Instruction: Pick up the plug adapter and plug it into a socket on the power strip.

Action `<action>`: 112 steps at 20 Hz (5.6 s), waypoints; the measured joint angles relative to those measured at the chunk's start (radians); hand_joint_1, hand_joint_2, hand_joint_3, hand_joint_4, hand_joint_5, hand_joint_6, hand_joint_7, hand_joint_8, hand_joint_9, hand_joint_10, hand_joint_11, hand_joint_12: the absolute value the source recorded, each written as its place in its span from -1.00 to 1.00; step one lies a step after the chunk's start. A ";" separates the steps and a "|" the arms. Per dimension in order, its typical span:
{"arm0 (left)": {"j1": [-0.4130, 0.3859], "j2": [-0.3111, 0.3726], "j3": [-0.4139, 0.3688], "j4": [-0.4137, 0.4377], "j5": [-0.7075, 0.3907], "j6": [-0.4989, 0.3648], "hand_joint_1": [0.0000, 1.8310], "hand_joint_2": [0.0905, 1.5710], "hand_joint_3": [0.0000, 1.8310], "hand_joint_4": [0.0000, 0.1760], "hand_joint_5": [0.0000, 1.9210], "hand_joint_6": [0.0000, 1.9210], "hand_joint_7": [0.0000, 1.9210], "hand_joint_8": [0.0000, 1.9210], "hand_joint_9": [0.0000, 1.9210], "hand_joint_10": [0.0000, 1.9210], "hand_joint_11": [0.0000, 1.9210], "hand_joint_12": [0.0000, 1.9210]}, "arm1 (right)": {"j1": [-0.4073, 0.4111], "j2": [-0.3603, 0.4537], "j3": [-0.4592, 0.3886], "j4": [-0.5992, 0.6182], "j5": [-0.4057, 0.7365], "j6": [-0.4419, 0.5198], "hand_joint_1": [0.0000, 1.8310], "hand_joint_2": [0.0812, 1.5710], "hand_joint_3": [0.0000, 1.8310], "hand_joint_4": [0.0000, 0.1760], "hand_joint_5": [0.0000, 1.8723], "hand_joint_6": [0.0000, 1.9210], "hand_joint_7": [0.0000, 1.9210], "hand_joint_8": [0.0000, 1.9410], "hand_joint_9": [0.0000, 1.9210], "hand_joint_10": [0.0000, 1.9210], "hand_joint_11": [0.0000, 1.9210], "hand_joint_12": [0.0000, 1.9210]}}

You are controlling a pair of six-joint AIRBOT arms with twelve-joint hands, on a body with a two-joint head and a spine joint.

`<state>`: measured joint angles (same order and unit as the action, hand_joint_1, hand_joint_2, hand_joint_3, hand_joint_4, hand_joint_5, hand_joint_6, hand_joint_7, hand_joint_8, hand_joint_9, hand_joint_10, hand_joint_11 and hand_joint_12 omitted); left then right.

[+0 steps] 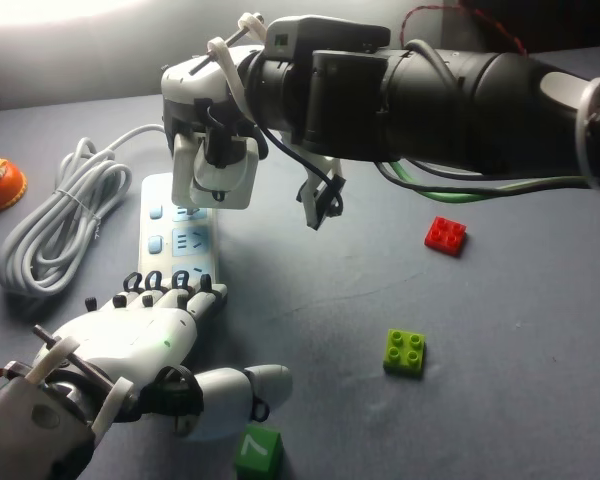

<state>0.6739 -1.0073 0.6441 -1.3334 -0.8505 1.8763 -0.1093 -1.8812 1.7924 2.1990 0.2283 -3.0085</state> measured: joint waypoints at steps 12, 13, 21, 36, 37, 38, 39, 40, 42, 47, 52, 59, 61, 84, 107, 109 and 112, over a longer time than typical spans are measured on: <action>0.000 -0.001 0.002 0.008 0.004 0.000 -1.00 0.44 -1.00 -1.00 -0.98 -1.00 -0.98 -1.00 -1.00 -1.00 -1.00 -1.00 | 0.044 0.027 0.017 -0.127 -0.103 -0.001 0.37 0.41 -1.00 -1.00 0.02 -0.14 0.02 0.27 0.00 0.17 0.03 0.38; 0.000 -0.001 0.002 0.008 0.004 0.000 -1.00 0.45 -1.00 -1.00 -0.98 -1.00 -0.99 -1.00 -1.00 -1.00 -1.00 -1.00 | 0.044 0.031 0.017 -0.149 -0.106 -0.001 0.37 0.41 -1.00 -1.00 0.02 -0.13 0.01 0.28 -0.01 0.19 0.00 0.41; 0.000 -0.001 0.002 0.009 0.004 0.000 -1.00 0.44 -1.00 -1.00 -0.95 -0.99 -0.96 -0.99 -0.99 -1.00 -0.97 -0.98 | 0.029 0.083 -0.051 -0.156 -0.058 -0.001 0.38 0.40 -1.00 -1.00 0.04 -0.17 0.01 0.27 -0.02 0.16 -0.01 0.38; 0.000 -0.004 0.002 0.010 0.001 0.000 -1.00 0.45 -1.00 -1.00 -1.00 -1.00 -0.99 -1.00 -1.00 -1.00 -1.00 -0.99 | 0.073 0.029 -0.114 -0.034 0.273 0.106 0.37 0.43 -1.00 -1.00 -0.02 -0.09 -0.02 0.34 -0.05 0.26 -0.01 0.46; 0.000 -0.004 0.002 0.010 0.001 0.000 -1.00 0.44 -1.00 -1.00 -1.00 -1.00 -1.00 -1.00 -1.00 -1.00 -1.00 -1.00 | 0.073 0.025 -0.116 -0.037 0.277 0.110 0.37 0.43 -1.00 -1.00 -0.02 -0.08 -0.02 0.33 -0.06 0.26 -0.02 0.45; 0.000 -0.004 0.002 0.010 0.001 0.000 -1.00 0.44 -1.00 -1.00 -0.99 -1.00 -0.99 -0.99 -1.00 -1.00 -0.99 -1.00 | 0.073 0.021 -0.116 -0.042 0.278 0.111 0.37 0.43 -1.00 -1.00 -0.01 -0.09 -0.01 0.32 -0.05 0.23 -0.01 0.43; 0.000 -0.004 0.002 0.010 0.002 0.000 -1.00 0.44 -1.00 -1.00 -1.00 -1.00 -1.00 -1.00 -1.00 -1.00 -1.00 -1.00 | 0.073 0.018 -0.116 -0.061 0.275 0.113 0.36 0.42 -1.00 -1.00 0.02 -0.11 -0.02 0.32 -0.06 0.22 -0.03 0.45; 0.002 -0.004 0.002 0.012 0.001 0.000 -1.00 0.44 -1.00 -1.00 -1.00 -1.00 -1.00 -1.00 -1.00 -1.00 -1.00 -1.00 | 0.073 0.014 -0.114 -0.070 0.267 0.113 0.36 0.42 -1.00 -1.00 0.02 -0.12 -0.02 0.32 -0.07 0.22 -0.03 0.46; 0.002 -0.004 0.002 0.012 0.001 0.000 -1.00 0.44 -1.00 -1.00 -1.00 -1.00 -1.00 -1.00 -1.00 -1.00 -1.00 -1.00 | 0.071 0.011 -0.107 -0.108 0.223 0.113 0.37 0.41 -1.00 -1.00 0.03 -0.13 0.00 0.29 -0.05 0.20 -0.01 0.44; 0.002 -0.004 0.002 0.012 0.002 0.000 -1.00 0.44 -1.00 -1.00 -1.00 -1.00 -1.00 -1.00 -1.00 -1.00 -0.99 -0.99 | 0.047 -0.003 -0.077 -0.138 0.159 0.112 0.37 0.43 -1.00 -1.00 -0.01 -0.08 -0.01 0.31 -0.04 0.21 -0.01 0.44; 0.003 -0.005 0.002 0.012 0.000 0.000 -1.00 0.46 -1.00 -1.00 -1.00 -1.00 -1.00 -1.00 -1.00 -1.00 -1.00 -1.00 | 0.035 -0.031 -0.008 -0.163 0.108 0.098 0.36 0.42 -1.00 -1.00 0.00 -0.10 -0.01 0.31 -0.04 0.22 -0.02 0.45; 0.005 -0.007 0.002 0.014 -0.002 0.000 -1.00 0.44 -1.00 -1.00 -0.98 -1.00 -0.98 -0.99 -1.00 -1.00 -0.98 -0.99 | 0.005 -0.047 0.018 -0.179 0.035 0.090 0.37 0.41 -1.00 -1.00 0.03 -0.14 0.01 0.27 -0.03 0.19 0.00 0.41; 0.005 -0.008 0.002 0.014 -0.003 0.000 -1.00 0.45 -1.00 -1.00 -0.97 -0.99 -0.97 -0.99 -1.00 -1.00 -0.97 -0.99 | 0.005 -0.050 0.024 -0.179 0.035 0.089 0.37 0.41 -1.00 -1.00 0.02 -0.13 0.02 0.26 -0.02 0.19 0.01 0.40; 0.017 -0.012 0.002 0.045 -0.007 -0.019 -1.00 0.46 -1.00 -1.00 -1.00 -1.00 -0.99 -1.00 -1.00 -1.00 -0.99 -1.00 | 0.005 -0.055 0.005 -0.176 0.040 0.049 0.37 0.41 -1.00 -1.00 0.02 -0.12 0.01 0.27 -0.01 0.17 0.00 0.41; 0.027 -0.012 0.002 0.058 -0.007 -0.020 -1.00 0.46 -1.00 -1.00 -0.98 -1.00 -0.96 -0.99 -0.98 -1.00 -0.97 -0.96 | 0.008 -0.053 0.020 -0.172 0.034 0.006 0.37 0.40 -1.00 -1.00 0.05 -0.18 0.01 0.28 -0.02 0.19 0.00 0.42; 0.027 -0.012 0.002 0.058 -0.007 -0.020 -1.00 0.46 -1.00 -1.00 -0.99 -1.00 -0.97 -1.00 -0.99 -1.00 -0.98 -0.97 | 0.010 -0.053 0.020 -0.172 0.037 0.002 0.37 0.41 -1.00 -1.00 0.02 -0.13 -0.01 0.30 -0.04 0.20 -0.01 0.42; 0.027 -0.012 0.002 0.058 -0.007 -0.020 -1.00 0.45 -1.00 -1.00 -0.97 -0.99 -0.96 -0.99 -0.98 -0.99 -0.95 -0.95 | 0.015 -0.058 0.020 -0.151 0.053 0.000 0.37 0.42 -1.00 -1.00 0.02 -0.13 -0.02 0.33 -0.06 0.26 -0.04 0.48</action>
<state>0.7010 -1.0195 0.6460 -1.2755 -0.8577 1.8561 -0.0940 -1.9392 1.8122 2.0480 0.2810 -3.0081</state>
